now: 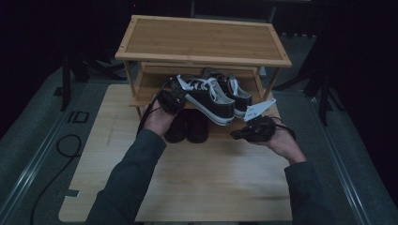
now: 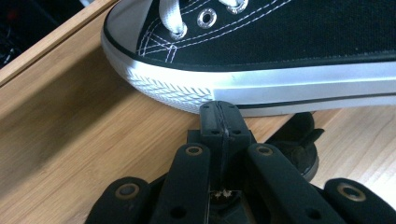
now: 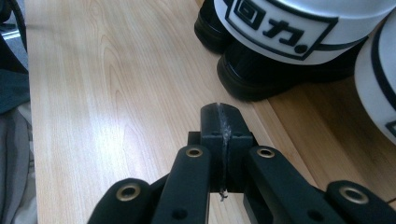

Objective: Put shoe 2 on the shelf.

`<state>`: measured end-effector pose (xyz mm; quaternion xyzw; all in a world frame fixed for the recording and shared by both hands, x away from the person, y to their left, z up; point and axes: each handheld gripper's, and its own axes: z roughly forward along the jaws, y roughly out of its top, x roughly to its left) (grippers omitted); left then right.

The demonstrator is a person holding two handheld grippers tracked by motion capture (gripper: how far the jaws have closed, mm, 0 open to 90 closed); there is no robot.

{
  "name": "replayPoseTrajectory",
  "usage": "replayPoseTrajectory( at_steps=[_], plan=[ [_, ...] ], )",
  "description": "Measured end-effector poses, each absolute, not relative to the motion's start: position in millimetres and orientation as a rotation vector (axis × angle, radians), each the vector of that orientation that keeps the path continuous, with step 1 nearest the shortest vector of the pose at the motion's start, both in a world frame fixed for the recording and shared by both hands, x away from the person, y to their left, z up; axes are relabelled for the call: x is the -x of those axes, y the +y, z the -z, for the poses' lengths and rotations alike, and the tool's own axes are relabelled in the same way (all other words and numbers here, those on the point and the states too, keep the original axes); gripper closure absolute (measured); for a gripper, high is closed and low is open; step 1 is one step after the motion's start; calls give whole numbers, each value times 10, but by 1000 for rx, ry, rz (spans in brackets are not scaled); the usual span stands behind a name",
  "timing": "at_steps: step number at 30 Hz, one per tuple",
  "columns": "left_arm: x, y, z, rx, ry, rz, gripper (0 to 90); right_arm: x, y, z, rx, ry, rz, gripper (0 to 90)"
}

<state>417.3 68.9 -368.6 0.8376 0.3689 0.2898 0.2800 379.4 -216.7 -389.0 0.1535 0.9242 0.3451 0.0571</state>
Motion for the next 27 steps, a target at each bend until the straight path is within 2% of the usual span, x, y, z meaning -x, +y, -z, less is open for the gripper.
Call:
replayPoseTrajectory(
  at_steps=[3, 13, 27],
  plan=[
    [-4215, 679, 3694, -2257, 1007, -815, 900, -3788, -2148, 3894, -455, 2798, -1047, 897],
    [-4382, 775, 3689, -2252, 1075, -799, 900, -3725, -2024, 3759, -384, 2766, -1129, 897],
    [-4319, 979, 3630, -2237, 1071, -772, 900, -3749, -1806, 3631, -341, 2723, -1232, 899]
  ],
)
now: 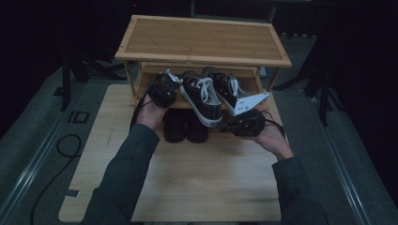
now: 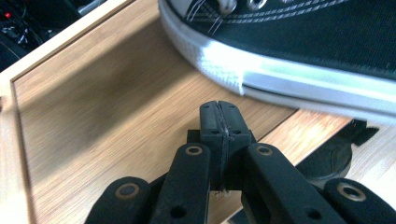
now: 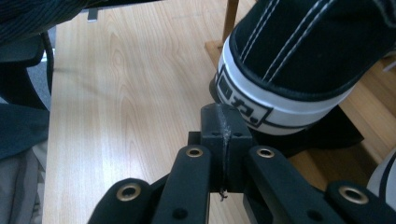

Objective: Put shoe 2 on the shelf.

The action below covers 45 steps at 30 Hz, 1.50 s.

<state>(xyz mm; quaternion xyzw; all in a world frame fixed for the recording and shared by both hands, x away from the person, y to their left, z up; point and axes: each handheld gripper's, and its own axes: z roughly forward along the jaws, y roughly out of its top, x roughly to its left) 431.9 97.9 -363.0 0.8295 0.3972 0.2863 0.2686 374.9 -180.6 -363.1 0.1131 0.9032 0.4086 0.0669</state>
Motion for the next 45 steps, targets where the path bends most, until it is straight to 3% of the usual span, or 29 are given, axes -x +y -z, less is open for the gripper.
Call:
replayPoseTrajectory(
  at_steps=[12, 45],
  plan=[
    [-4296, 1162, 3692, -2258, 1107, -766, 900, -3759, -1777, 3616, -344, 2700, -1239, 900],
    [-4279, 1177, 3719, -2231, 1101, -764, 900, -3938, -1392, 3707, -393, 2661, -1283, 900]
  ],
)
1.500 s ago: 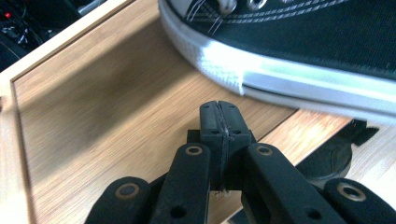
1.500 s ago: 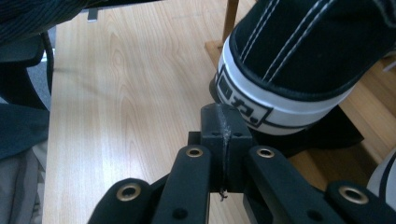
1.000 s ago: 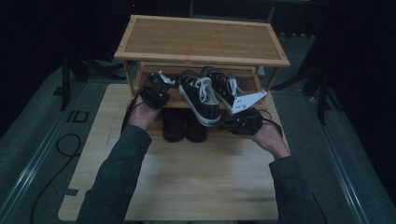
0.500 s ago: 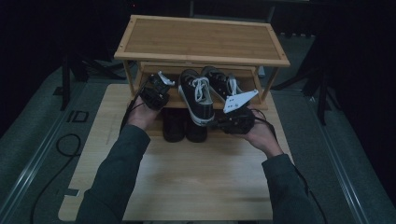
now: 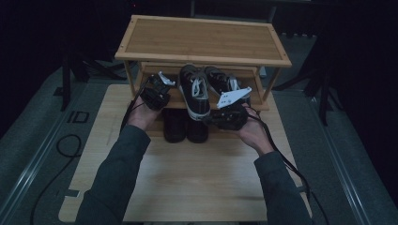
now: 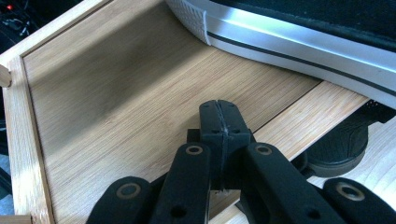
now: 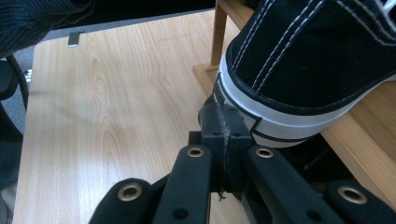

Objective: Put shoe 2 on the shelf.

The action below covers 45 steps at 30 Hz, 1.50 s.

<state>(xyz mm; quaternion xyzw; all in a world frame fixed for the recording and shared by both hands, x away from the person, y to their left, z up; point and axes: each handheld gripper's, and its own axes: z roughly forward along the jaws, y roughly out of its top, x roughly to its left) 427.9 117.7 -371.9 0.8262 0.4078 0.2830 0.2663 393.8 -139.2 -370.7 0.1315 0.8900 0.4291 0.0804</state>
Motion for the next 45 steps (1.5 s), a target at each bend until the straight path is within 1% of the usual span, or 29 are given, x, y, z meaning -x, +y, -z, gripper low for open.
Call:
replayPoseTrajectory(
  at_steps=[21, 45],
  plan=[
    [-4280, 1168, 3714, -2232, 1117, -764, 900, -4003, -1099, 3739, -346, 2650, -1318, 900],
    [-4280, 1173, 3706, -2253, 1112, -774, 900, -4160, -955, 3763, -407, 2610, -1303, 900]
  ],
)
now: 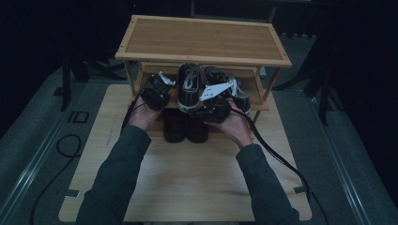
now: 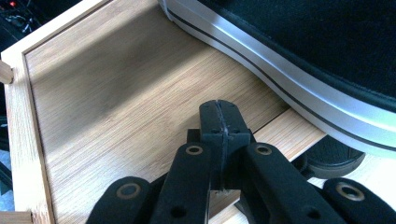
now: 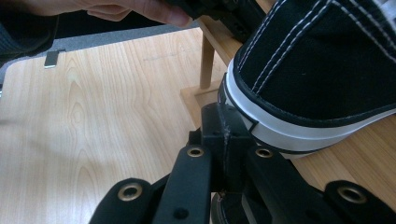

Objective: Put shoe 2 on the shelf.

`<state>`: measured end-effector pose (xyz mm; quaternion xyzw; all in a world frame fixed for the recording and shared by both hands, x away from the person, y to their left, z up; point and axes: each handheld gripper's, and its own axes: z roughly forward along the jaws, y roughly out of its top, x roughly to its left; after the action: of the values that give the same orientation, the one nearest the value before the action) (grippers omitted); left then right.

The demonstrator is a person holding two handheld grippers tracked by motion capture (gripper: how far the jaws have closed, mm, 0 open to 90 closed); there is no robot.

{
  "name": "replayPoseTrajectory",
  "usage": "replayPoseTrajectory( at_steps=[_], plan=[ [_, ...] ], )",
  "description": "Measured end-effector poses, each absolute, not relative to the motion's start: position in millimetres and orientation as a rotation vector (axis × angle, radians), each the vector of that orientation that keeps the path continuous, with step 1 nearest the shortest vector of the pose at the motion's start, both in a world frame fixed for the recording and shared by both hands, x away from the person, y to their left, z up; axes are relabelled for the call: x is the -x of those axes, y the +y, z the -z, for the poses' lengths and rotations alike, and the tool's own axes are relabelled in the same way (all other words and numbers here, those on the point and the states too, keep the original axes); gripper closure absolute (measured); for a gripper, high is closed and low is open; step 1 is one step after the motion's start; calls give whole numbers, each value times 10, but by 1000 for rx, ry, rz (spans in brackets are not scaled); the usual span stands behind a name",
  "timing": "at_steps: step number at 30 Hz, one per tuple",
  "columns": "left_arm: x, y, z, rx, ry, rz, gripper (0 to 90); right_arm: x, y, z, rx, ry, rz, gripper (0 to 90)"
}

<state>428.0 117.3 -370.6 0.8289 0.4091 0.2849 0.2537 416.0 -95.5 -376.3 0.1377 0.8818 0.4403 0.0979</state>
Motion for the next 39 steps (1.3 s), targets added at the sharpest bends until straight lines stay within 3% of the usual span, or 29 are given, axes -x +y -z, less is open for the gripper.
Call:
replayPoseTrajectory(
  at_steps=[20, 39],
  plan=[
    [-4276, 1178, 3711, -2241, 1109, -766, 900, -4224, -906, 3793, -474, 2563, -1264, 900],
    [-4291, 1210, 3706, -2233, 1108, -735, 900, -4039, -1177, 3738, -389, 2670, -1198, 900]
  ],
)
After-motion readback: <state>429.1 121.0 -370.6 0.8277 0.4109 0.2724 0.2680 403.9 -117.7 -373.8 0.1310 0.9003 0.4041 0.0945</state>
